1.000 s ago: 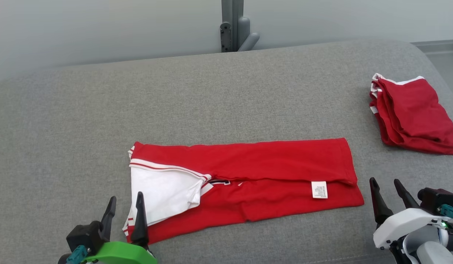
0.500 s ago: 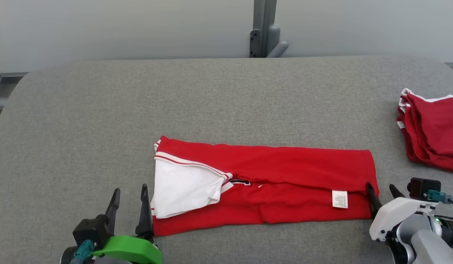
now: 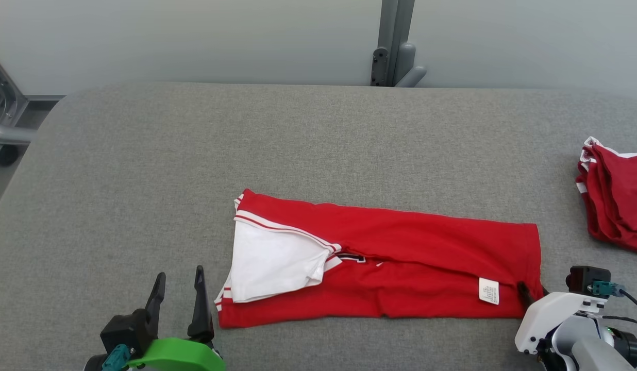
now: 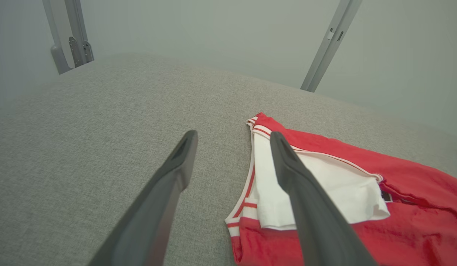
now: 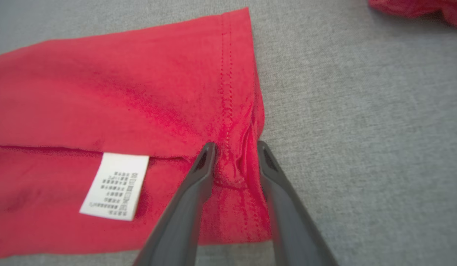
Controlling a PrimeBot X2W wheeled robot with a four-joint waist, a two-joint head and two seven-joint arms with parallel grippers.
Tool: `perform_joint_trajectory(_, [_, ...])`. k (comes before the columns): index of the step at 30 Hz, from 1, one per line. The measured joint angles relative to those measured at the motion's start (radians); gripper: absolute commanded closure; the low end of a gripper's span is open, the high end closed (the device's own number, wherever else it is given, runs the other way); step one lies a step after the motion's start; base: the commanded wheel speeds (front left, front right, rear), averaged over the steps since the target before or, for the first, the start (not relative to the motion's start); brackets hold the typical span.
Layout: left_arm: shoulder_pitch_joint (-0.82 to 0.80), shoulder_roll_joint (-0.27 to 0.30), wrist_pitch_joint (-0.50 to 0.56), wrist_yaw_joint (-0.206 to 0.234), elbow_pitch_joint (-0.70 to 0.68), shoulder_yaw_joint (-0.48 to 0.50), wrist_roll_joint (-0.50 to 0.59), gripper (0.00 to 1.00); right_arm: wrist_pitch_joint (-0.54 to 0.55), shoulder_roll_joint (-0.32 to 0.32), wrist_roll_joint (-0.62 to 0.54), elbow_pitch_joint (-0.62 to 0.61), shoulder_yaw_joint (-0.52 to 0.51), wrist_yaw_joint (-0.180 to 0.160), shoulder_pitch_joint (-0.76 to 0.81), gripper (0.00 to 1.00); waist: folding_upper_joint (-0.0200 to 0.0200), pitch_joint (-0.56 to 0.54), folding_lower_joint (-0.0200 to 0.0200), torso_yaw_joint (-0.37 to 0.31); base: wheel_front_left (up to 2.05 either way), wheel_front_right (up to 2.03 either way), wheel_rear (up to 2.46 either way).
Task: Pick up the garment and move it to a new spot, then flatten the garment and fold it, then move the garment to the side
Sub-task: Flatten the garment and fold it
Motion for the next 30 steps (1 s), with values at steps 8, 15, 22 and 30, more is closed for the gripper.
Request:
perform_joint_trajectory(8, [0.013,-0.006,0.0,-0.009,0.007,0.015,0.012,0.0,0.005,0.012,0.068,0.023,0.009,0.0,-0.022,1.0,0.0,-0.013,0.0,-0.006,0.0,0.0,0.0])
perform_joint_trajectory(15, [0.023,-0.01,0.0,-0.01,-0.001,0.03,0.019,0.0,0.005,-0.028,0.139,-0.045,0.037,0.0,-0.026,1.0,0.0,-0.019,0.0,-0.039,0.0,0.0,0.0])
perform_joint_trajectory(22, [0.03,-0.024,0.0,-0.018,-0.01,0.035,0.024,0.0,0.029,-0.136,0.195,-0.187,0.036,0.0,0.014,1.0,0.0,-0.02,0.0,-0.093,0.0,0.0,0.0])
perform_joint_trajectory(30, [0.031,-0.037,0.0,-0.026,-0.008,0.039,0.032,0.0,0.083,-0.192,0.203,-0.321,-0.046,0.0,0.074,1.0,0.0,-0.01,0.0,-0.149,0.0,0.0,0.0])
